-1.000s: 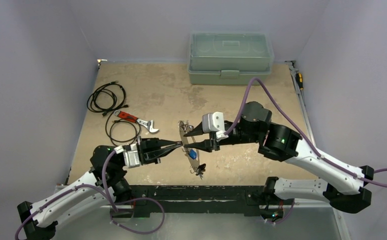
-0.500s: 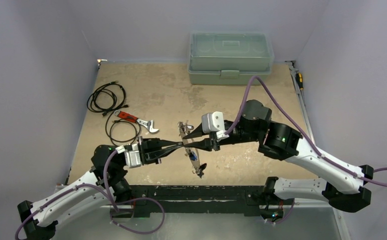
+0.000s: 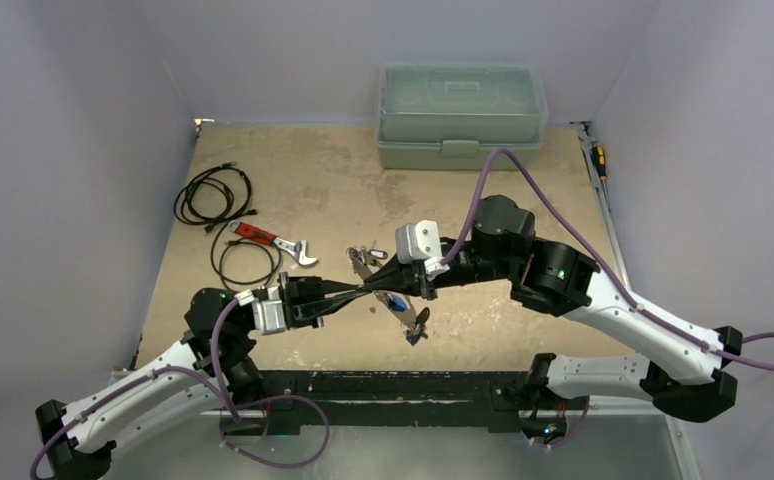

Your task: Put the keys on the keyring

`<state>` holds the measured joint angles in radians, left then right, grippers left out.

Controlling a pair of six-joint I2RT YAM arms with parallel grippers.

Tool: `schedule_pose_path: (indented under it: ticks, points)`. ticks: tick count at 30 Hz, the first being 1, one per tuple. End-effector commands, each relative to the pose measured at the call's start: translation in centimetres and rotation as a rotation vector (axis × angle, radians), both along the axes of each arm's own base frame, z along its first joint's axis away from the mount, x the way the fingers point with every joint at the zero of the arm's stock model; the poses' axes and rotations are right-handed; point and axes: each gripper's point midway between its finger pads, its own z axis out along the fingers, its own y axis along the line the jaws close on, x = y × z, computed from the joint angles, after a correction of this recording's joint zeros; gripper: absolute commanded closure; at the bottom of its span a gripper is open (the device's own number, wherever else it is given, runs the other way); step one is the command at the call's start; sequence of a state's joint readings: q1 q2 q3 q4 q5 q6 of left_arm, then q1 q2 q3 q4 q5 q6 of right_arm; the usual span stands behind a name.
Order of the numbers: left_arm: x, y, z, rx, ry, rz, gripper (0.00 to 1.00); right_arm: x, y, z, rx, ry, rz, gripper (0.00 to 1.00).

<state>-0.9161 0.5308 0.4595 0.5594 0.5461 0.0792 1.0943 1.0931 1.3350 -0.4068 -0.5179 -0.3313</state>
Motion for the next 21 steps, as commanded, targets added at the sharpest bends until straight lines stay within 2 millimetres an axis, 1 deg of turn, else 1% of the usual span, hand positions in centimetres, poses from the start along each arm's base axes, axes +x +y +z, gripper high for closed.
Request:
schedule_pose_path:
  ticks: [1, 3, 8, 11, 12, 13, 14, 17, 19, 21]
  points:
    - [-0.6, 0.6, 1.7, -0.057, -0.056, -0.007, 1.00, -0.2, 0.5, 0.4, -0.008, 0.007, 0.024, 0.94]
    - [-0.5, 0.6, 1.7, -0.056, -0.054, -0.004, 1.00, -0.3, 0.6, 0.1, -0.016, 0.016, 0.030, 1.00]
    - [-0.2, 0.5, 1.5, -0.043, -0.047, 0.011, 1.00, -0.3, 0.7, -0.5, -0.027, 0.025, 0.034, 1.00]
    - [0.1, 0.6, 1.3, -0.027, -0.040, 0.028, 1.00, -0.1, 0.6, -0.3, -0.014, 0.013, 0.021, 1.00]
    - [0.2, 0.6, 1.2, -0.018, -0.042, 0.033, 0.97, 0.0, 0.5, -0.2, -0.007, 0.008, 0.013, 1.00]
    - [0.1, 0.6, 1.2, -0.014, -0.043, 0.036, 0.92, 0.1, 0.5, -0.1, 0.000, 0.002, 0.004, 1.00]
    - [0.2, 0.7, 1.2, -0.008, -0.044, 0.043, 0.84, 0.2, 0.4, 0.1, 0.007, -0.002, -0.005, 1.00]
    - [0.3, 0.9, 1.0, 0.014, -0.053, 0.063, 0.71, 0.6, 0.2, 0.1, 0.017, -0.012, -0.034, 1.00]
    - [0.5, 1.0, 0.7, 0.048, -0.068, 0.081, 0.66, 1.1, 0.1, -0.1, 0.020, -0.016, -0.059, 1.00]
    - [0.9, 1.0, -0.3, 0.113, -0.075, 0.100, 0.65, 1.5, 0.0, -0.2, 0.018, -0.018, -0.087, 1.00]
